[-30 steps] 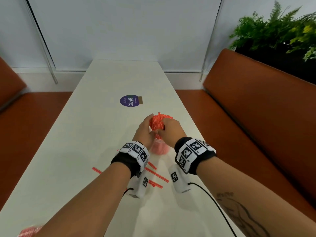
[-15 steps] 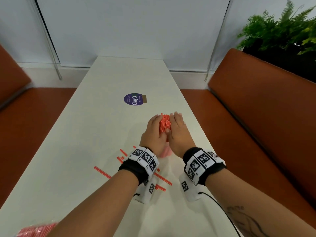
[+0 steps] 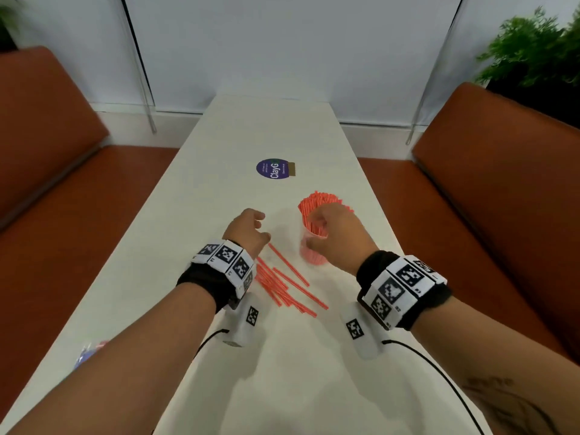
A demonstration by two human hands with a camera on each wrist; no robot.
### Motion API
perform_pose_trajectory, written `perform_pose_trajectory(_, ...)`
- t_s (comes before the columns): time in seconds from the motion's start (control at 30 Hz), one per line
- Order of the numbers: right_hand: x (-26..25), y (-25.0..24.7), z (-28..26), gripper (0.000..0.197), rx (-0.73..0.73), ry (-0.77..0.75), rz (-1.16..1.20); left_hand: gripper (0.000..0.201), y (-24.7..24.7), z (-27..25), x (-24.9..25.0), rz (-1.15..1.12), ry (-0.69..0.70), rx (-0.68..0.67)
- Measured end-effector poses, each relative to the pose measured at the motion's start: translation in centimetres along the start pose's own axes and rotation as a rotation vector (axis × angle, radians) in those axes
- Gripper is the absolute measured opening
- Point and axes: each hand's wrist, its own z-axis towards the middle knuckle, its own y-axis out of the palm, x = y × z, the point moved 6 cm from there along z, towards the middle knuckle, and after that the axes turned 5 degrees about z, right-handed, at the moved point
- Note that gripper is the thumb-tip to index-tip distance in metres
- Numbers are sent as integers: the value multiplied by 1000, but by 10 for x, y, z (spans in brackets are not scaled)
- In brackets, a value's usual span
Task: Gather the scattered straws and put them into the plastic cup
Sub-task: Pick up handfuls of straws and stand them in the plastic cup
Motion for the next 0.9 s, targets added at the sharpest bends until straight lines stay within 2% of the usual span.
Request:
perform_pose_trajectory(0.07,-2,31,-7,48,-275,51,-114,47,-11,-11,-22,213,-68,-46)
perform_pose_trajectory(0.13,2,57,-13,59,-451,118,-250,50,-16,-26,-46,416,-128,-123)
perform_pose_trajectory(0.23,11,85,-15,66,-566,175,-372,42,-9,-44,-67,772,-117,-241)
perform_pose_trajectory(0.3,16,98,-11,66,-582,216,-385,38,-2,-54,-67,915,-92,-298)
perform_pose_trajectory(0.43,15,107,5,44,-517,256,-349,62,16,-67,-65,945,-111,-341)
perform_pose_trajectory(0.53,7,113,14,44,-496,256,-349,39,26,-69,-54,954,-46,-304)
perform_pose_trajectory(0.7,-3,120,23,41,-506,270,-272,21,21,-55,-51,697,-19,-290)
perform_pose_trajectory(0.73,-5,120,24,47,-498,272,-248,21,17,-54,-53,633,-47,-287)
perform_pose_trajectory(0.77,-8,120,24,52,-502,278,-251,20,18,-54,-58,597,-96,-342)
perform_pose_trajectory(0.8,-13,123,25,55,-510,271,-280,29,18,-53,-62,557,-154,-362)
perform_pose_trajectory(0.9,-28,139,26,48,-545,210,-430,44,8,-54,-76,315,-328,-247)
